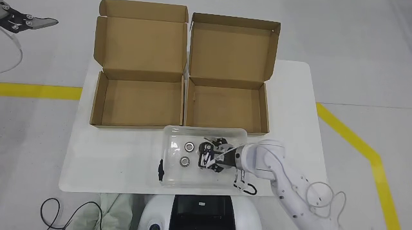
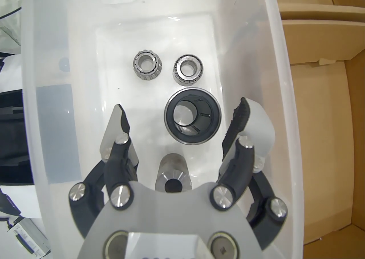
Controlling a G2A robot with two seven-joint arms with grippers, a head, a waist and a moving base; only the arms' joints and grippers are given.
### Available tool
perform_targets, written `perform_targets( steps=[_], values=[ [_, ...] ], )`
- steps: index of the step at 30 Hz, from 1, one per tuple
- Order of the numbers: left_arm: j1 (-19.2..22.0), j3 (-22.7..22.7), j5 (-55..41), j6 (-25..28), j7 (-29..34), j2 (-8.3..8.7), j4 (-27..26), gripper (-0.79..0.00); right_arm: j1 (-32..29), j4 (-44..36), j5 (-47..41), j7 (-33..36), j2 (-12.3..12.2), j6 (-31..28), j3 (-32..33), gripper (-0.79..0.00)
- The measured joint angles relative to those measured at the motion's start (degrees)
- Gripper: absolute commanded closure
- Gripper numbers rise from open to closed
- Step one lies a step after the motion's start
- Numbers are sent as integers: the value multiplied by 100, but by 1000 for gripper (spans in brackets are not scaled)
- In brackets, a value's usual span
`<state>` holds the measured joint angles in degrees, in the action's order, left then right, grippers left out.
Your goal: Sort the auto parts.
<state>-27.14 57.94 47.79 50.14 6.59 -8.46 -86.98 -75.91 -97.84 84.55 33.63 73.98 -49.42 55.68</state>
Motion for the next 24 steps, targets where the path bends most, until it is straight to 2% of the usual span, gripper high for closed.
perform_targets(
  steps=[2,6,11,16,17,18,20,24],
  values=[
    [0,0,0,0,0,0,0,-785,64,94,-32,50,6,42,-59,-643],
    [0,0,0,0,0,0,0,-785,191,267,-174,96,23,157,-169,-566],
    [0,0,0,0,0,0,0,-785,299,396,-208,28,19,206,-233,-508],
    [0,0,0,0,0,0,0,-785,355,498,-237,-63,1,237,-265,-336],
    [0,0,0,0,0,0,0,-785,361,517,-239,-83,-2,241,-271,-249],
    [0,0,0,0,0,0,0,-785,369,540,-243,-112,-7,245,-278,-126],
    [0,0,0,0,0,0,0,-785,374,574,-253,-156,-15,274,-277,0],
    [0,0,0,0,0,0,0,-785,323,542,-275,-331,-49,360,-211,0]
  ],
)
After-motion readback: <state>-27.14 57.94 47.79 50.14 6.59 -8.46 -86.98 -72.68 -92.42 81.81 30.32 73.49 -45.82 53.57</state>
